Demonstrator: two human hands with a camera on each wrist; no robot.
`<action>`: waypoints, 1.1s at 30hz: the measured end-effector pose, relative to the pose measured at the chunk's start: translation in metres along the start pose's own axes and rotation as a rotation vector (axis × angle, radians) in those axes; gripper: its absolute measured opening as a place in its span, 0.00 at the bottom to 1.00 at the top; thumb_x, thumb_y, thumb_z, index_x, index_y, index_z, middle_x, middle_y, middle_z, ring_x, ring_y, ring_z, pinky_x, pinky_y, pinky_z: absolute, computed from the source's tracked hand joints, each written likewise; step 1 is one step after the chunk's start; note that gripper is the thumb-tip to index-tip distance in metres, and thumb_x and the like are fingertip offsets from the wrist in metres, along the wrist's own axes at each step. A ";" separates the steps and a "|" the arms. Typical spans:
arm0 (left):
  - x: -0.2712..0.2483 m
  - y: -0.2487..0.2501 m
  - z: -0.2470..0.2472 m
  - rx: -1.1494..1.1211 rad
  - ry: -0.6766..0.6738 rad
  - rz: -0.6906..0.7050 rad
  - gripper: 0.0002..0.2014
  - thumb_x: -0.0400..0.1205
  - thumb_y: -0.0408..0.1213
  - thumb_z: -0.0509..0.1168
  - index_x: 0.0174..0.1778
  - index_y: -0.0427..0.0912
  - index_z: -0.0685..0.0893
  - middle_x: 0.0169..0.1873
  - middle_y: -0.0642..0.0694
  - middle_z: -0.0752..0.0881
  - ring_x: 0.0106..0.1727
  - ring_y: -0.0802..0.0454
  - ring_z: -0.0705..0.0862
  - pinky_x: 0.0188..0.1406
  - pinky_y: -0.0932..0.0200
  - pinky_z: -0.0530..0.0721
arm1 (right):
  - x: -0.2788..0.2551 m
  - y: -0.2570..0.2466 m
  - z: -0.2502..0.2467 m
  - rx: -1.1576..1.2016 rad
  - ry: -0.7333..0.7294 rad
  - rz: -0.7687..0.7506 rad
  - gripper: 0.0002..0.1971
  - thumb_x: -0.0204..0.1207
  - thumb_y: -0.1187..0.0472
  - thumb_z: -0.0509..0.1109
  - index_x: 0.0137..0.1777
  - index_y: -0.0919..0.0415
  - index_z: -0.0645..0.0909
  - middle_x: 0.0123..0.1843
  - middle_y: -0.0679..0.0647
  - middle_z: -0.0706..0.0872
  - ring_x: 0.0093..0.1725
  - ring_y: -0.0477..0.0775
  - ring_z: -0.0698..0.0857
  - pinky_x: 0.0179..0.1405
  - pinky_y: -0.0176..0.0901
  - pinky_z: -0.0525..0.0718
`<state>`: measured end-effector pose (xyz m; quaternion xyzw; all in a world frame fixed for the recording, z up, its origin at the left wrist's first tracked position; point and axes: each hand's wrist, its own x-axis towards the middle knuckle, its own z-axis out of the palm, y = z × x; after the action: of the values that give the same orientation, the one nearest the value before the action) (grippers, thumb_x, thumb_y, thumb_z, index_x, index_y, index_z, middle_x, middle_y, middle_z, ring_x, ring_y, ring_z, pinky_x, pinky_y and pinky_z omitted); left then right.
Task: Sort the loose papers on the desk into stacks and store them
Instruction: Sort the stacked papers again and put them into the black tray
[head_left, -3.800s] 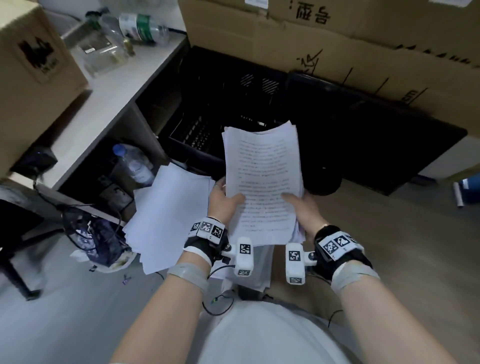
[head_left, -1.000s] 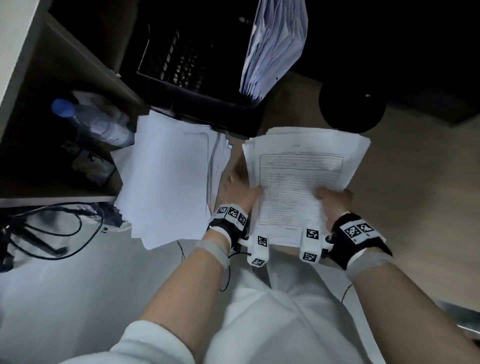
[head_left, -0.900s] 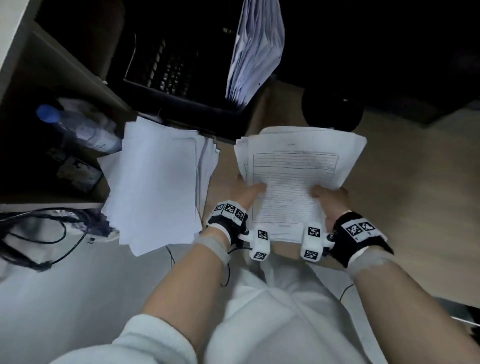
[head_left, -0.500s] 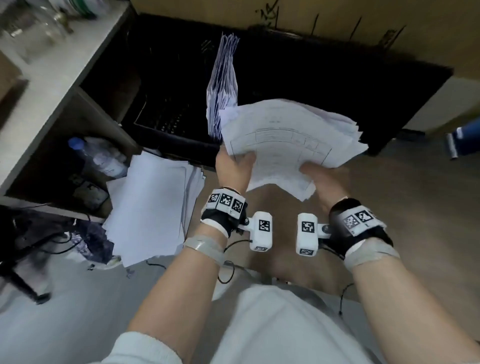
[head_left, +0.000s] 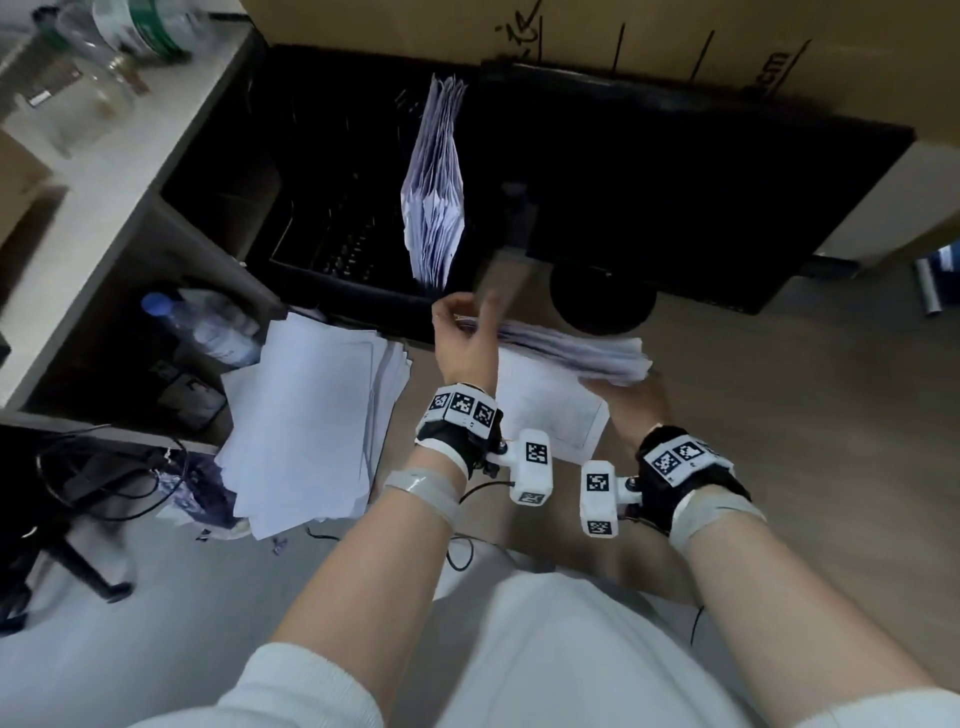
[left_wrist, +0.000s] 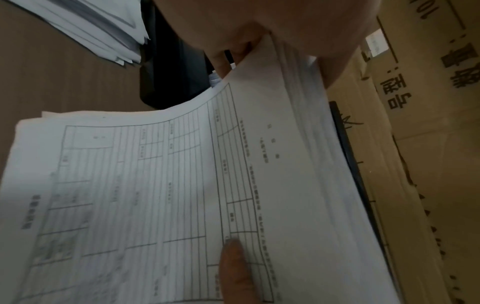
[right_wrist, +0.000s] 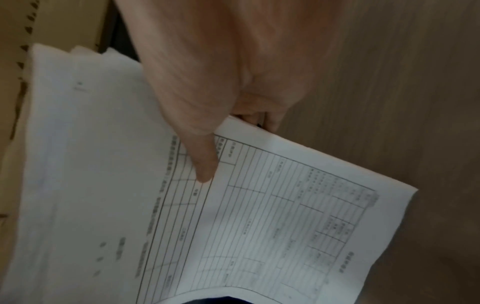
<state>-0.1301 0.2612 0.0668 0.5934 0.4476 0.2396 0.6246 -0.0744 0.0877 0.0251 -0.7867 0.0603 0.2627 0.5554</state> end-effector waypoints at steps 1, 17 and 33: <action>0.002 0.004 0.000 -0.033 -0.034 -0.019 0.20 0.82 0.49 0.72 0.62 0.41 0.78 0.58 0.47 0.82 0.58 0.55 0.81 0.59 0.61 0.72 | 0.001 -0.003 0.000 0.027 0.019 0.016 0.14 0.71 0.56 0.82 0.52 0.63 0.86 0.47 0.55 0.91 0.49 0.57 0.90 0.51 0.48 0.86; 0.007 0.005 0.006 0.093 -0.250 -0.047 0.17 0.76 0.33 0.79 0.58 0.36 0.84 0.49 0.44 0.91 0.49 0.54 0.91 0.48 0.57 0.89 | 0.010 -0.039 -0.010 0.137 0.047 -0.056 0.16 0.68 0.55 0.84 0.54 0.57 0.87 0.45 0.49 0.91 0.44 0.51 0.90 0.32 0.30 0.82; 0.014 -0.022 0.004 0.297 -0.298 -0.087 0.18 0.84 0.44 0.70 0.64 0.35 0.84 0.57 0.44 0.89 0.62 0.45 0.87 0.63 0.53 0.82 | 0.013 -0.065 -0.038 0.167 -0.023 -0.010 0.11 0.73 0.47 0.79 0.48 0.52 0.86 0.43 0.47 0.91 0.43 0.47 0.90 0.36 0.36 0.84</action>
<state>-0.1252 0.2668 0.0414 0.6878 0.4060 0.0535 0.5994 -0.0252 0.0805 0.0827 -0.7349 0.0716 0.2632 0.6209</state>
